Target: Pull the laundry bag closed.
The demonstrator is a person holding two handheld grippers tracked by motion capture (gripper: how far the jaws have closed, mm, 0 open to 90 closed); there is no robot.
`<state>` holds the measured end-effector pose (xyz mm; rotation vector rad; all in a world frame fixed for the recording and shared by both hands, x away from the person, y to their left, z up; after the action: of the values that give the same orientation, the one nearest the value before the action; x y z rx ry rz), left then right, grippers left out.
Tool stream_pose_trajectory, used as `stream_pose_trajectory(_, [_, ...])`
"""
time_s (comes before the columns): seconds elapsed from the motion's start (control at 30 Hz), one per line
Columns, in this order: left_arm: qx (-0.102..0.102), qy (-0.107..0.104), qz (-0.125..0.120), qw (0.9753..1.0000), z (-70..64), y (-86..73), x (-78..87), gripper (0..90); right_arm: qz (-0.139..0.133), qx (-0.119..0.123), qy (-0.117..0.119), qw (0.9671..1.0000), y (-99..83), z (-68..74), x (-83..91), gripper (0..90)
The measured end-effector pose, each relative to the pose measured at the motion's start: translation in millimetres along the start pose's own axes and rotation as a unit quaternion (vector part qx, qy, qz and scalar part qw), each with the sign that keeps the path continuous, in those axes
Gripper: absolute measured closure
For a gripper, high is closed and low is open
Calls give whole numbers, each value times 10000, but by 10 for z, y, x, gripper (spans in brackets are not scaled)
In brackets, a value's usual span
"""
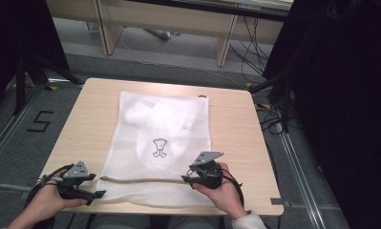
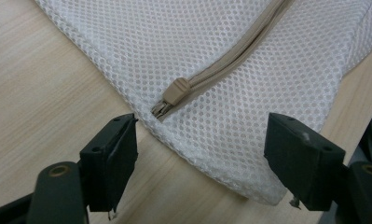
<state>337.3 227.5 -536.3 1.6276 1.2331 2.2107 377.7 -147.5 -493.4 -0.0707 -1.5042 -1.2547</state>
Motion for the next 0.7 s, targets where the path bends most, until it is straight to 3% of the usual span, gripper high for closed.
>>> stream_pose_trajectory(0.07, [-30,7,34,10000,3,-7,11,248,70,65,187,9998,26,75,-21,526])
stream_pose_trajectory(0.13, [-69,-7,33,10000,12,-9,16,246,-40,75,216,9997,42,105,-47,526])
stream_pose_trajectory(0.2, [130,55,27,9999,27,-24,10,246,-139,165,306,9993,105,182,-80,537])
stream_pose_trajectory(0.43, [18,-8,17,10000,23,-15,14,244,-80,253,436,9987,283,370,-192,572])
stream_pose_trajectory(0.47, [31,-20,-4,10000,24,-14,12,245,-81,263,541,9982,354,431,-246,571])
stream_pose_trajectory(0.53, [139,21,-11,9999,27,-7,3,251,-165,190,557,9981,415,494,-322,570])
stream_pose_trajectory(0.7, [141,-12,-54,9999,25,-2,4,254,-35,327,557,9979,514,588,-442,567])
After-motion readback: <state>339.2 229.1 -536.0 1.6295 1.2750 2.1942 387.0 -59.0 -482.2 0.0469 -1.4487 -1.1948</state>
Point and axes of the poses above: each handheld gripper's, and its own axes: x roughly backward along the jaws, y roughly out of its top, z roughly to its left, the point moved 4 cm from there along -x, roughly forward along the jaws, and after that the axes turned 14 degrees about -x, right-handed, at the moved point
